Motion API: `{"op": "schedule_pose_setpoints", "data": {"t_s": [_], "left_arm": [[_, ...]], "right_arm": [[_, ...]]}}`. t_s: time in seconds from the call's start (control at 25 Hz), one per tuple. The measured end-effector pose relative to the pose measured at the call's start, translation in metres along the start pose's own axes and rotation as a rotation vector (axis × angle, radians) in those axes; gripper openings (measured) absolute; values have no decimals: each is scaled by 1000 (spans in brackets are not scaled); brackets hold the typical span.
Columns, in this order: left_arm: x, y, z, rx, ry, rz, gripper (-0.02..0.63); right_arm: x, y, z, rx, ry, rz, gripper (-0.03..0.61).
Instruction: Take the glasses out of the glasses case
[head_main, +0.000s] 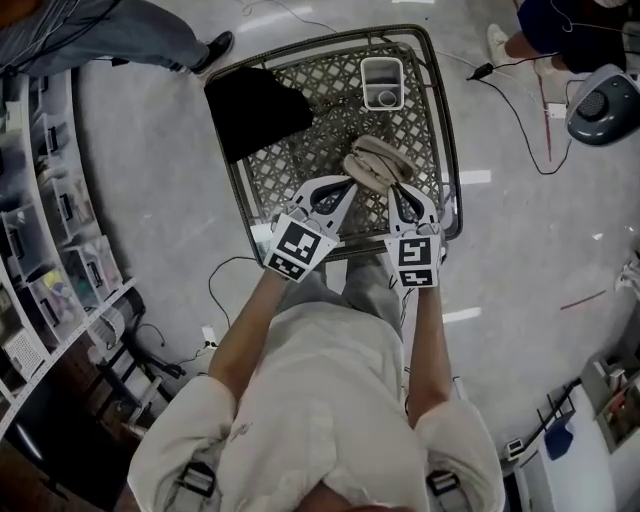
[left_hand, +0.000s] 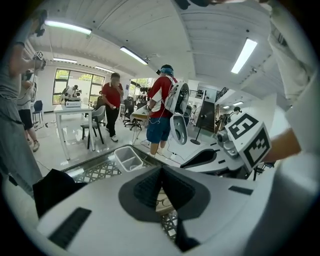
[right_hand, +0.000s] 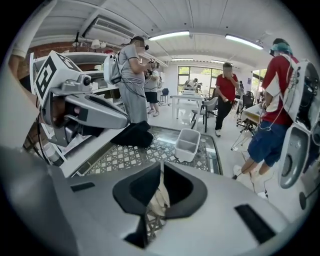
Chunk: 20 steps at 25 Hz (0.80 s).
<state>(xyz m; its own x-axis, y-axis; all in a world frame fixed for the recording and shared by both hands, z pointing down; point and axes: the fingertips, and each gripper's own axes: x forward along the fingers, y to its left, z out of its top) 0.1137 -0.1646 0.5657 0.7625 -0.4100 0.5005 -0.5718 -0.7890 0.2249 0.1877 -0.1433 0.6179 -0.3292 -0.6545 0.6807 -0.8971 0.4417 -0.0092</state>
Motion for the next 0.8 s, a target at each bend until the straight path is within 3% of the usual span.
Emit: {"op": "schedule_pose_setpoints", "data": {"t_s": [0.8], "left_arm": [[19,4,-32,-62,38,23,12]], "right_arm": [[70,5,-54,-77,204,123,77]]}}
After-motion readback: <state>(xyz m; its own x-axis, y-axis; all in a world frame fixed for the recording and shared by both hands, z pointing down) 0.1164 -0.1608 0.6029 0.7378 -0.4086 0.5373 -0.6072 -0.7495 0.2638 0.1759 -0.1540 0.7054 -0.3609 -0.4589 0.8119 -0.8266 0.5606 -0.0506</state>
